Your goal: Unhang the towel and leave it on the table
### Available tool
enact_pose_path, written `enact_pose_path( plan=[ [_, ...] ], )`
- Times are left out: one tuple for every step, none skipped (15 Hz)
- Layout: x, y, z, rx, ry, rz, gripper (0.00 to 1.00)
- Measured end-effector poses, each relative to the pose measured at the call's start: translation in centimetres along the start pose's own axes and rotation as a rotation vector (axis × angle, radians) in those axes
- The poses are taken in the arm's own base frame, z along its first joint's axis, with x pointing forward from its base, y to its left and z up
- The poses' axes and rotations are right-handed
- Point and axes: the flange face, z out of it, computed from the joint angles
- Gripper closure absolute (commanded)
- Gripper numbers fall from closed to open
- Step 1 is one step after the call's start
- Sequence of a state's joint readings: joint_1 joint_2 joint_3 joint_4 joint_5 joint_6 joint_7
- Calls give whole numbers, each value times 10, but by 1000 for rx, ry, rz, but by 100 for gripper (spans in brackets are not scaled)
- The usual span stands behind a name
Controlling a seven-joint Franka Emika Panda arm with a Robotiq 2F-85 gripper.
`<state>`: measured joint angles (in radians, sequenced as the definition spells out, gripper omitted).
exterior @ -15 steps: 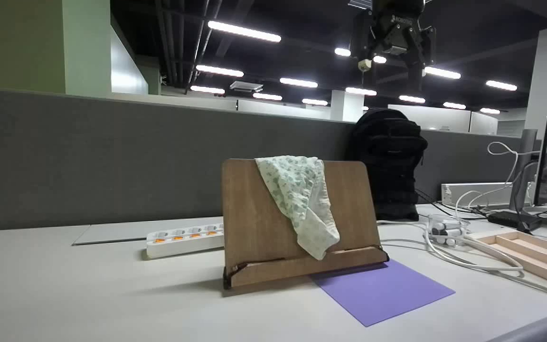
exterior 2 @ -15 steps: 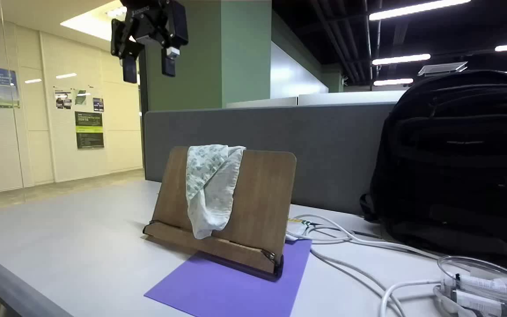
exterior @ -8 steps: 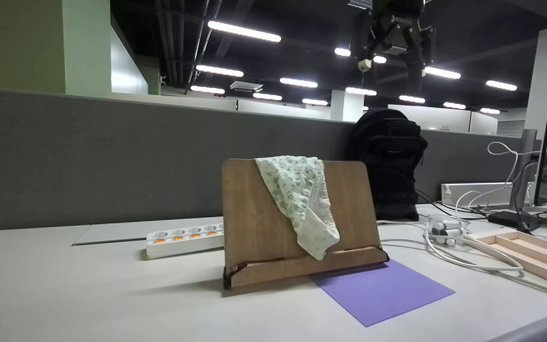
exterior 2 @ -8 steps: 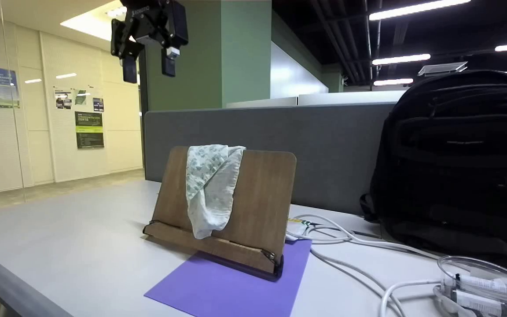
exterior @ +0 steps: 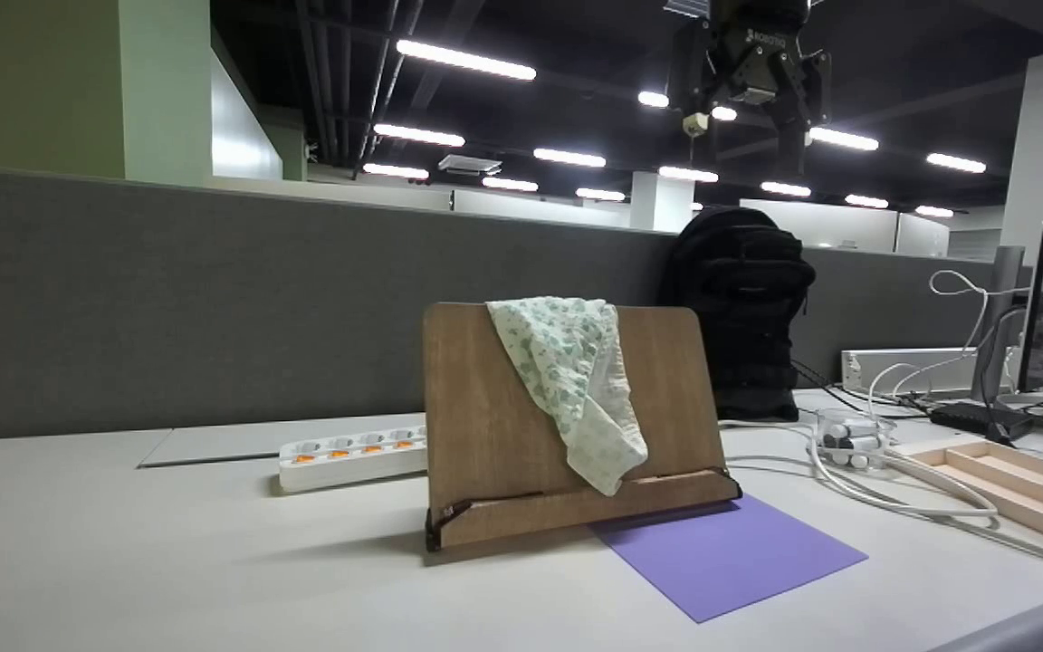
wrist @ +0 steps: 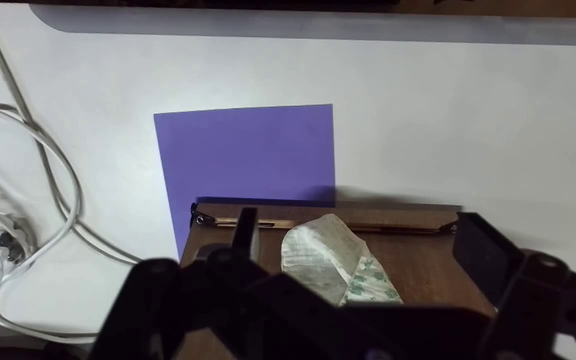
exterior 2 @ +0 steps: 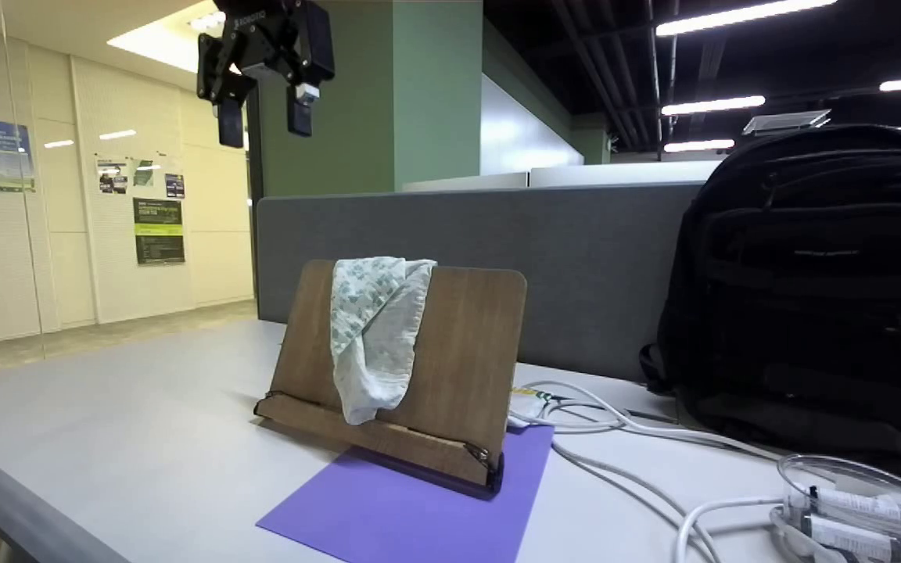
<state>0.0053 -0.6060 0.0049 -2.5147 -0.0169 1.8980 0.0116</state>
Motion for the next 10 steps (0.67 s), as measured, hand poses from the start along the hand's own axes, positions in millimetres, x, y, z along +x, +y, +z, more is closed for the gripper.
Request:
enact_pose_path(
  plan=[
    [0, 0, 0, 0, 0, 0, 0],
    [0, 0, 0, 0, 3, 0, 0],
    [2, 0, -1, 0, 15, 6, 0],
    [5, 0, -1, 3, 34, 13, 0],
    [10, 0, 0, 7, 56, 28, 0],
    [16, -1, 2, 14, 77, 42, 0],
    [22, -2, 4, 20, 97, 54, 0],
    [29, -3, 8, 26, 113, 63, 0],
    [35, -4, 13, 31, 124, 72, 0],
    [42, -6, 19, 36, 134, 79, 0]
  ],
)
